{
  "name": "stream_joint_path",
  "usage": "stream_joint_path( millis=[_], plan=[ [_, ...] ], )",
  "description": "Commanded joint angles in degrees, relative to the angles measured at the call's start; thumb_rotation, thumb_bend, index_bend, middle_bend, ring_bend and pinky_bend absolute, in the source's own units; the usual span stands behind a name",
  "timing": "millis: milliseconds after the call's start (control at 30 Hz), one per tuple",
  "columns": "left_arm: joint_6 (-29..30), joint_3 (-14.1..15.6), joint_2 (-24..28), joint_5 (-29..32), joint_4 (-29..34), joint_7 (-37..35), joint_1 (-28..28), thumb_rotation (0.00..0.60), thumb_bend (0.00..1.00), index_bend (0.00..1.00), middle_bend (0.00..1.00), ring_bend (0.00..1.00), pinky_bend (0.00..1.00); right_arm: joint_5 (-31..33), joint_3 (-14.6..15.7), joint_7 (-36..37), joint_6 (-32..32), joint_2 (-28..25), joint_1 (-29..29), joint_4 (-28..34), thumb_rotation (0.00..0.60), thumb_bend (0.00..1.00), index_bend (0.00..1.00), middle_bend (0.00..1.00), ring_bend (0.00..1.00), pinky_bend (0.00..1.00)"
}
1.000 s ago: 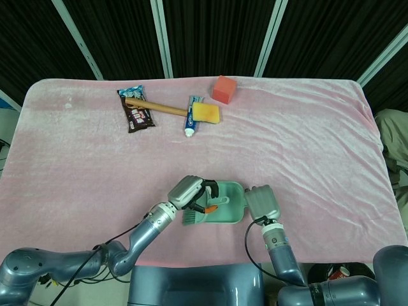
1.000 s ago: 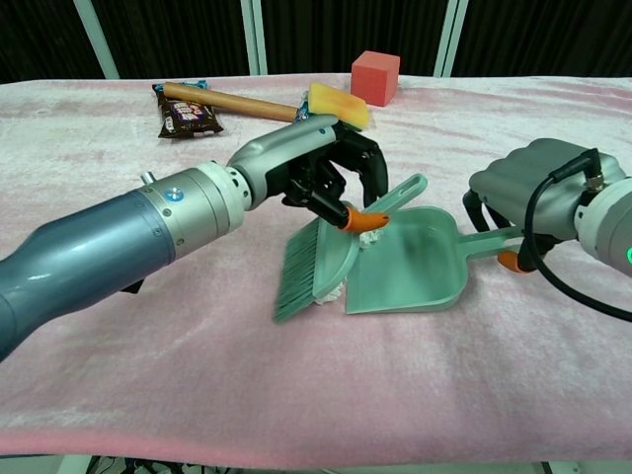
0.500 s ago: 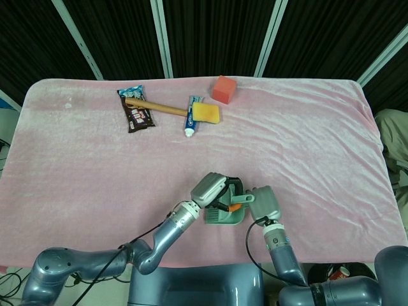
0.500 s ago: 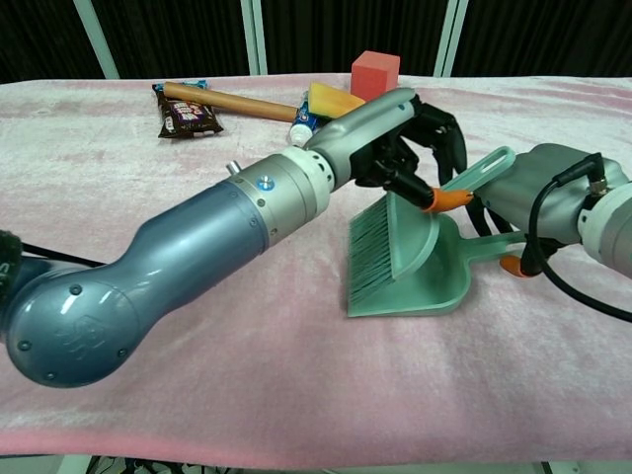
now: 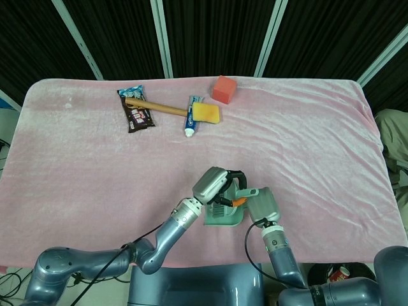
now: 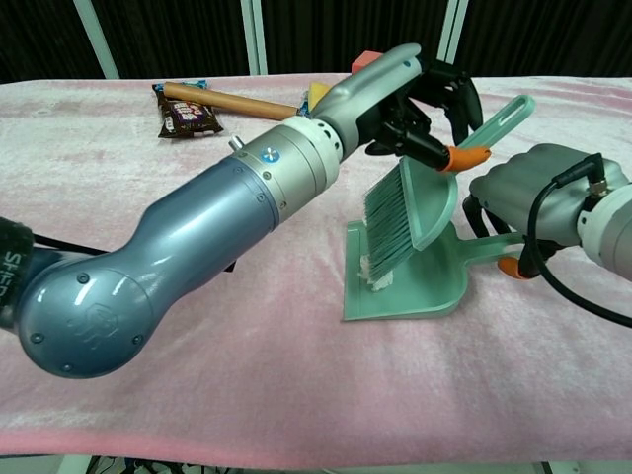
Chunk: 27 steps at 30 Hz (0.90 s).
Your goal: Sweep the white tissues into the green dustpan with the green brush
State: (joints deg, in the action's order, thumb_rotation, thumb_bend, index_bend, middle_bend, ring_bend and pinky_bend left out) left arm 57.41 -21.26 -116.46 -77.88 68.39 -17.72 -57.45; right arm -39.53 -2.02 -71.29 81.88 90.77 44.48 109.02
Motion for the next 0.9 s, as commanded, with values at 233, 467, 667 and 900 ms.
stream_joint_path(
  millis=[233, 467, 667, 900],
  plan=[
    [0.2, -0.3, 4.2, 1.1, 2.6, 0.7, 1.5, 0.6, 0.37, 0.64, 0.68, 0.83, 0.97, 0.0, 0.2, -0.4, 0.4, 0.4, -0.1, 0.2, 0.6, 0.47, 0.7, 0.65, 0.75, 0.78],
    [-3.5, 2.0, 5.3, 3.8, 1.0, 2.3, 2.3, 0.6, 0.37, 0.64, 0.68, 0.83, 0.97, 0.3, 0.2, -0.3, 0.0, 0.4, -0.1, -0.3, 0.6, 0.48, 0.7, 0.65, 0.75, 0.78],
    [-4.7, 2.7, 4.0, 4.1, -1.1, 2.1, 1.8, 0.6, 0.37, 0.64, 0.68, 0.83, 0.97, 0.5, 0.2, -0.1, -0.3, 0.4, -0.2, -0.6, 0.6, 0.48, 0.7, 0.65, 0.75, 0.78],
    [-4.7, 2.4, 1.5, 3.6, -3.4, 1.1, 0.7, 0.6, 0.37, 0.63, 0.68, 0.83, 0.97, 0.5, 0.4, 0.0, -0.6, 0.7, -0.3, -1.0, 0.6, 0.48, 0.7, 0.65, 0.75, 0.78]
  ],
)
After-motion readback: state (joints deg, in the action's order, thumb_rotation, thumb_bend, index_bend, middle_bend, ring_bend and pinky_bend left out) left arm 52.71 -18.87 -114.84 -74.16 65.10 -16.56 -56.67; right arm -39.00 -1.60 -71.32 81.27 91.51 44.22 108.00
